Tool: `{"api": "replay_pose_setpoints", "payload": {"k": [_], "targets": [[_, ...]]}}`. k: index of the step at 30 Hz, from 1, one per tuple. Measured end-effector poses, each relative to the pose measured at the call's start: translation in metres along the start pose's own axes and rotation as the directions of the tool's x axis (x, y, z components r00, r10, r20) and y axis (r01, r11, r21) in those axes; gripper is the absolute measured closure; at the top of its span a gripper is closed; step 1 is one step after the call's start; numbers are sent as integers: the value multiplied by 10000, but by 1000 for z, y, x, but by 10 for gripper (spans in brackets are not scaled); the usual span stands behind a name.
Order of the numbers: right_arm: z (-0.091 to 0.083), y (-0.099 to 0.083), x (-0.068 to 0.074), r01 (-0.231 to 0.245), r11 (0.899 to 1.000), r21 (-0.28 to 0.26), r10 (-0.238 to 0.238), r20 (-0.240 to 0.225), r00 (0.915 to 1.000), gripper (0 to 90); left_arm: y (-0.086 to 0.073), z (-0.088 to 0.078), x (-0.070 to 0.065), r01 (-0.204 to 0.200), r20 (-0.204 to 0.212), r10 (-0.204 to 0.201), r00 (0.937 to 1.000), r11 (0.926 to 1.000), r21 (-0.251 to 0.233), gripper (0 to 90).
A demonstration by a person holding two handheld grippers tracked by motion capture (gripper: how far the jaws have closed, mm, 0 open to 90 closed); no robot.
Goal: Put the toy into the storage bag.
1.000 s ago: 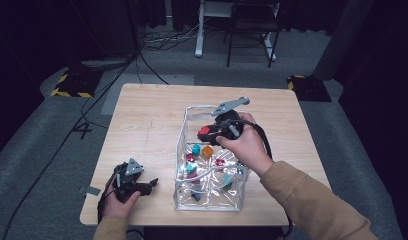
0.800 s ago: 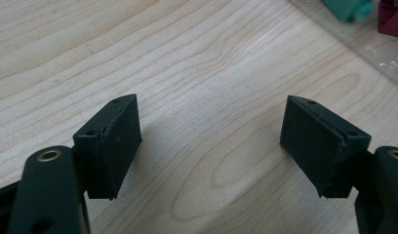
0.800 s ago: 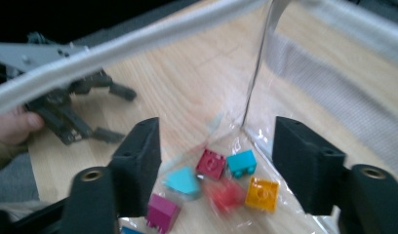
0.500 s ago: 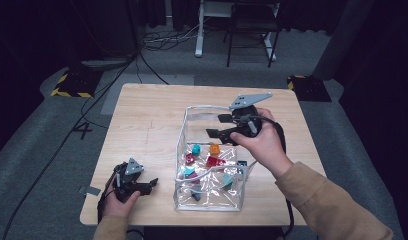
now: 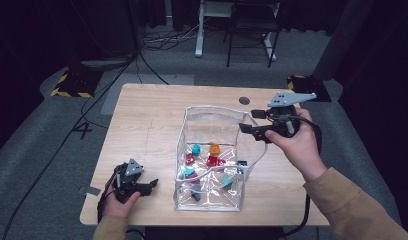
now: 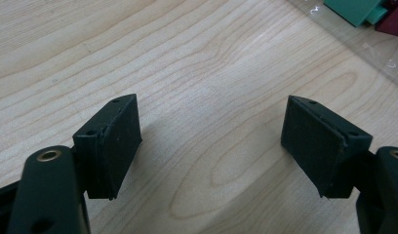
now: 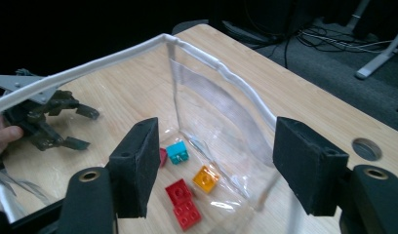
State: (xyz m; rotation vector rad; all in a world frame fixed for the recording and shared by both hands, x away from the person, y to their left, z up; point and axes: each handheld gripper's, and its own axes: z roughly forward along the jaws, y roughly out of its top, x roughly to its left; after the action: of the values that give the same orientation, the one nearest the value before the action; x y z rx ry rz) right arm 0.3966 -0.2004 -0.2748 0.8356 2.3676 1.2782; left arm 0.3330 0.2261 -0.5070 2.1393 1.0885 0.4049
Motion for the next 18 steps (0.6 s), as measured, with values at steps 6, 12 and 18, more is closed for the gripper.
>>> {"api": "replay_pose_setpoints", "payload": {"k": [6, 12, 18], "targets": [[-23, -14, -16, -325, 9994, -105, 329, 413, 9986, 347, 0, 0, 0, 33, 28, -33, 10000, 10000, 11, 232], [-40, -32, -32, -837, 9963, -199, 850, 730, 9937, 335, 0, 0, 0, -3, -30, 3, 10000, 10000, 6, 232], [-52, -53, -45, -988, 9951, -53, 986, 1319, 9863, 335, 0, 0, 0, 15, -57, -15, 10000, 10000, 5, 232]]}}
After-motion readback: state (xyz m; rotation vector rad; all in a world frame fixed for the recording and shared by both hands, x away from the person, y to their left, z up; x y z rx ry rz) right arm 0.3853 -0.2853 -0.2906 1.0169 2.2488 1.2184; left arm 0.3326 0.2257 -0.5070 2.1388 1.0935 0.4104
